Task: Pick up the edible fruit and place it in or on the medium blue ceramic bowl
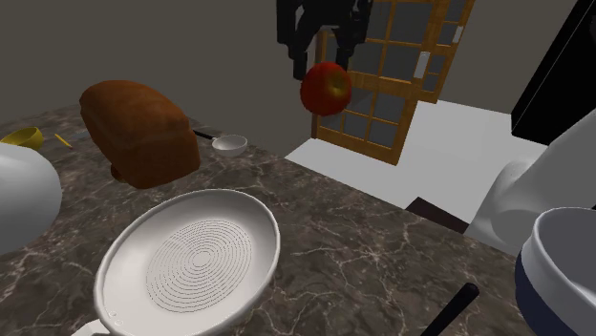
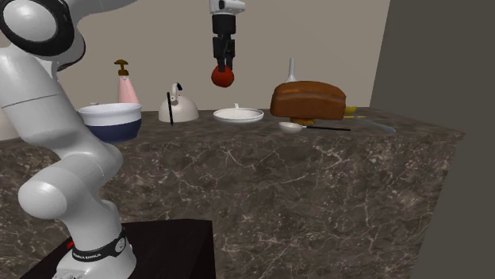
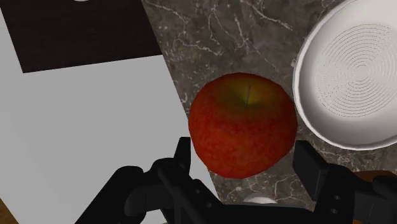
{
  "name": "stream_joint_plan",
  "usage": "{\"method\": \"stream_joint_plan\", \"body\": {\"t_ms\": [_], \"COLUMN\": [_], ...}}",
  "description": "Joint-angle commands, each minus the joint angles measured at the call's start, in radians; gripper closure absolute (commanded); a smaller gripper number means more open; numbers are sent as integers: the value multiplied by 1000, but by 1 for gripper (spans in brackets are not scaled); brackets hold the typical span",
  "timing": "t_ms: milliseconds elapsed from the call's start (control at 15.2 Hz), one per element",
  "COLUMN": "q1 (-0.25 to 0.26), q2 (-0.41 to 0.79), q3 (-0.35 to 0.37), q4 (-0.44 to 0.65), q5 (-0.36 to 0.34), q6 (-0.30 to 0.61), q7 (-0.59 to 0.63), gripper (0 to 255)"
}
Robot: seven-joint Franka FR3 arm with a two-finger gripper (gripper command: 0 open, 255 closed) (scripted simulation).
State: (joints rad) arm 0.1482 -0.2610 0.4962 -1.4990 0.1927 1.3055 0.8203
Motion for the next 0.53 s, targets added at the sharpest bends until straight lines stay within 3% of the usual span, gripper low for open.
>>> {"method": "stream_joint_plan", "body": {"t_ms": [0,462], "q1": [7,59], "q2": [-76,-315], "q3": [-17,-61], "q4": [-63,-225], "q5": [33,122], "q6": [-7,-69], "q7": [-7,7], "gripper": [255,255]}}
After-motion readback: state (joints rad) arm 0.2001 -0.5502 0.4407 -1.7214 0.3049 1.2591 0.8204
